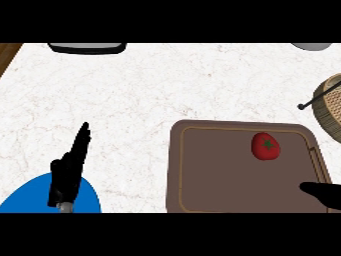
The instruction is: Pick the tomato from the tray and place it in the tiered basket
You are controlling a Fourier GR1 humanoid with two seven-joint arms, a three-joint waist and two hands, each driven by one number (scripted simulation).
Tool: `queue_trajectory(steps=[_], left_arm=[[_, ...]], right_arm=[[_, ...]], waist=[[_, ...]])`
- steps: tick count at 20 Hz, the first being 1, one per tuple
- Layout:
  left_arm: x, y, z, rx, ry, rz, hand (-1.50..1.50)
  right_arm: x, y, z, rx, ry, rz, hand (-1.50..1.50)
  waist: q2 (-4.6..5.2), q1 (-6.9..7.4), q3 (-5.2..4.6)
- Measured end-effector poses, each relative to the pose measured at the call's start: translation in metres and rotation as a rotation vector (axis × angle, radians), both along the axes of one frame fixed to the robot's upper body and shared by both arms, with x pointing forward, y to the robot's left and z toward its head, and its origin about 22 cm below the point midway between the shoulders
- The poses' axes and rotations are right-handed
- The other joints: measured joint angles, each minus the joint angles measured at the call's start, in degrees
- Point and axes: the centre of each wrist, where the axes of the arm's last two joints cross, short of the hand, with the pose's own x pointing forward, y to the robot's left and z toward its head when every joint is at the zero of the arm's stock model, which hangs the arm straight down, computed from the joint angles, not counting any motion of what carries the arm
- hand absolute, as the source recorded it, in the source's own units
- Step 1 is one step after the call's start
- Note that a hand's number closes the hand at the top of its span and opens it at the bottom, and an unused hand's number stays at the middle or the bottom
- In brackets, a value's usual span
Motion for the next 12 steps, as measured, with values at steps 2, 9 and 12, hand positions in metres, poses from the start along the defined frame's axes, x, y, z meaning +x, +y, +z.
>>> queue_trajectory(steps=[2, 9, 12], left_arm=[[0.000, 0.000, -0.001, -0.004, 0.001, 0.002, 0.00], [0.001, -0.002, -0.002, -0.011, 0.003, 0.002, 0.00], [-0.001, 0.001, -0.003, -0.008, -0.003, 0.002, 0.00]], right_arm=[[0.005, 0.010, -0.004, -0.022, 0.012, 0.011, -1.50], [0.027, 0.026, -0.024, -0.077, 0.130, 0.015, -1.50], [0.037, 0.034, -0.033, -0.077, 0.177, 0.021, -1.50]], waist=[[-0.08, -0.07, 0.05], [-0.09, -0.14, 0.01], [-0.15, -0.21, -0.04]])
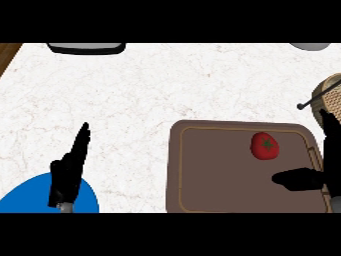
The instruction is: Pick the tomato from the tray and place it in the tiered basket
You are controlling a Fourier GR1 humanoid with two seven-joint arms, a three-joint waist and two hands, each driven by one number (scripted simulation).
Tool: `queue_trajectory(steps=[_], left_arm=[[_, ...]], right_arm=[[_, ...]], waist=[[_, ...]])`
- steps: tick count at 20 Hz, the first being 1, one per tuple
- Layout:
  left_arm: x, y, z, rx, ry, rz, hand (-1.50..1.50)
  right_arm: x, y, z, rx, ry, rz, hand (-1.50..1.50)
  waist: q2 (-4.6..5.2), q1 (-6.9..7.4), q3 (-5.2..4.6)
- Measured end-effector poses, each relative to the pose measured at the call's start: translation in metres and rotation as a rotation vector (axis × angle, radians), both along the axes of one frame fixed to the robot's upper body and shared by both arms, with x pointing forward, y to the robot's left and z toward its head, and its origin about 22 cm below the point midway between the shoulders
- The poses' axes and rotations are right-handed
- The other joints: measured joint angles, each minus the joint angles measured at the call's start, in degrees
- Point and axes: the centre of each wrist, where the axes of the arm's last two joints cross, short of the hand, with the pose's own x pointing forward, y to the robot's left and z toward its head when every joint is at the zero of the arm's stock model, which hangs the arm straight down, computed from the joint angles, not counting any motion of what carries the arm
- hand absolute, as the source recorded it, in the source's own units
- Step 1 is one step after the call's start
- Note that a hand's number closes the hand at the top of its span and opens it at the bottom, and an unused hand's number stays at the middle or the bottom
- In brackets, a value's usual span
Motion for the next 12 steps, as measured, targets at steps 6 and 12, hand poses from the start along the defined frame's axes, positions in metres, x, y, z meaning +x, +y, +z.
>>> queue_trajectory(steps=[6, 12], left_arm=[[-0.002, 0.001, -0.002, 0.004, 0.001, 0.009, 0.00], [-0.004, 0.005, -0.004, 0.003, -0.001, 0.015, 0.00]], right_arm=[[0.020, 0.019, -0.008, 0.014, 0.050, 0.024, -1.50], [0.038, 0.029, -0.016, 0.024, 0.120, 0.029, -1.50]], waist=[[-0.14, -0.58, 0.02], [-0.28, -1.05, 0.07]])
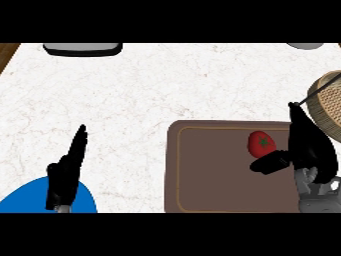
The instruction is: Pick the tomato from the tray and place it in the tiered basket
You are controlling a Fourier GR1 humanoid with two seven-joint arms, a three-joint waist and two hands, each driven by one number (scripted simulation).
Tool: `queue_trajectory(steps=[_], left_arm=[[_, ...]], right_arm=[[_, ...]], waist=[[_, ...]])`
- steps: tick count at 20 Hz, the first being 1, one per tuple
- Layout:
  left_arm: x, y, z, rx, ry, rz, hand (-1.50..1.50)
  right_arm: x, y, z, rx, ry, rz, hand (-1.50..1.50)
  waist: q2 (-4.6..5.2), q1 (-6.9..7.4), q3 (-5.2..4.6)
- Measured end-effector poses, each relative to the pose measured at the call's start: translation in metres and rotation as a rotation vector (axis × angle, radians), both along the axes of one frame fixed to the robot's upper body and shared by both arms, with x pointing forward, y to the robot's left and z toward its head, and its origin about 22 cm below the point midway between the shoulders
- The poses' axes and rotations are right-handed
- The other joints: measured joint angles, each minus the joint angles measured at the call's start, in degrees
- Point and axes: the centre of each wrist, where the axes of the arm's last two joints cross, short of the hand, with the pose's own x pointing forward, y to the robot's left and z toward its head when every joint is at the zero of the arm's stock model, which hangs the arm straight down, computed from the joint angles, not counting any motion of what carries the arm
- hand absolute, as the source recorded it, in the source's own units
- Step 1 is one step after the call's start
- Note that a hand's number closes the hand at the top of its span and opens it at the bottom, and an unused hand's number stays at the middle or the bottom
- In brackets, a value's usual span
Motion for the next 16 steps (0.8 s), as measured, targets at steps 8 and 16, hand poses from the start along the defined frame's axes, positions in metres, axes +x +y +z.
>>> queue_trajectory(steps=[8, 16], left_arm=[[-0.001, 0.005, 0.001, -0.003, 0.001, 0.005, 0.00], [-0.003, 0.003, 0.000, -0.001, 0.002, 0.015, 0.00]], right_arm=[[0.019, 0.011, -0.019, 0.018, 0.120, -0.015, -1.50], [0.034, 0.012, -0.018, 0.037, 0.162, -0.033, -1.50]], waist=[[0.00, -0.23, 0.03], [-0.07, -0.62, 0.05]])
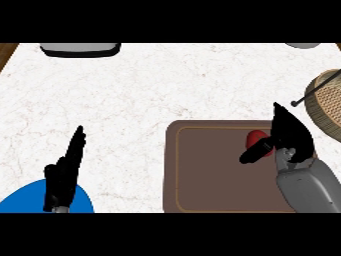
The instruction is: Pick the tomato from the tray and place it in the tiered basket
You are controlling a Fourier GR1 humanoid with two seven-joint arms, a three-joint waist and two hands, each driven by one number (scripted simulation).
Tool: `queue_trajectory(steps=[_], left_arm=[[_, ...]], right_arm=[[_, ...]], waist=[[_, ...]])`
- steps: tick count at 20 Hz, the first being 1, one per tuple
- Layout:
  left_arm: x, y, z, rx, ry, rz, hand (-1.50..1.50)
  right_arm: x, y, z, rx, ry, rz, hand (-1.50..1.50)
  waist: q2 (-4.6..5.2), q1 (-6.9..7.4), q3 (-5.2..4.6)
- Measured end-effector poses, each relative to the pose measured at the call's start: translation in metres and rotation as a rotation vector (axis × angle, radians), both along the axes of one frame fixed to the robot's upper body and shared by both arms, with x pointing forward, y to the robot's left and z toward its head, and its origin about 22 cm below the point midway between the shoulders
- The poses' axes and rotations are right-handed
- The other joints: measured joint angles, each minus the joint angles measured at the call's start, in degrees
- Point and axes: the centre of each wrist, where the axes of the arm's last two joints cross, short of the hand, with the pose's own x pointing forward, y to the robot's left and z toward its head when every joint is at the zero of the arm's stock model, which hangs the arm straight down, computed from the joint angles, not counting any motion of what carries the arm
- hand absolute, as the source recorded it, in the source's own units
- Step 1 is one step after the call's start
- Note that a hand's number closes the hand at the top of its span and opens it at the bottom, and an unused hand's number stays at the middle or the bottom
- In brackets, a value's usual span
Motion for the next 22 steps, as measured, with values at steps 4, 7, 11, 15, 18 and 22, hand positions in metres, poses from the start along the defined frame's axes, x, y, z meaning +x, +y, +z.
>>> queue_trajectory(steps=[4, 7, 11, 15, 18, 22], left_arm=[[0.001, -0.001, 0.000, -0.007, 0.004, 0.005, 0.00], [0.001, -0.002, -0.001, -0.003, 0.000, 0.008, 0.00], [0.000, 0.001, -0.003, 0.000, -0.003, 0.001, 0.00], [0.001, 0.005, 0.000, -0.002, 0.004, 0.003, 0.00], [0.001, 0.000, 0.000, 0.003, 0.001, 0.005, 0.00], [0.001, -0.003, -0.002, 0.001, -0.003, 0.012, 0.00]], right_arm=[[0.004, -0.002, -0.005, 0.018, 0.036, -0.010, -1.50], [0.004, 0.000, -0.012, 0.035, 0.058, -0.018, -1.50], [0.004, -0.006, -0.018, 0.050, 0.078, -0.027, -1.50], [0.003, -0.001, -0.026, 0.059, 0.098, -0.026, 1.50], [0.003, -0.004, -0.032, 0.053, 0.101, -0.030, 1.50], [0.003, -0.003, -0.035, 0.035, 0.082, -0.022, 1.50]], waist=[[-0.03, -0.15, 0.06], [-0.04, -0.18, 0.09], [-0.08, -0.30, 0.13], [-0.09, -0.22, 0.14], [-0.13, -0.17, 0.05], [-0.35, -0.18, -0.23]])
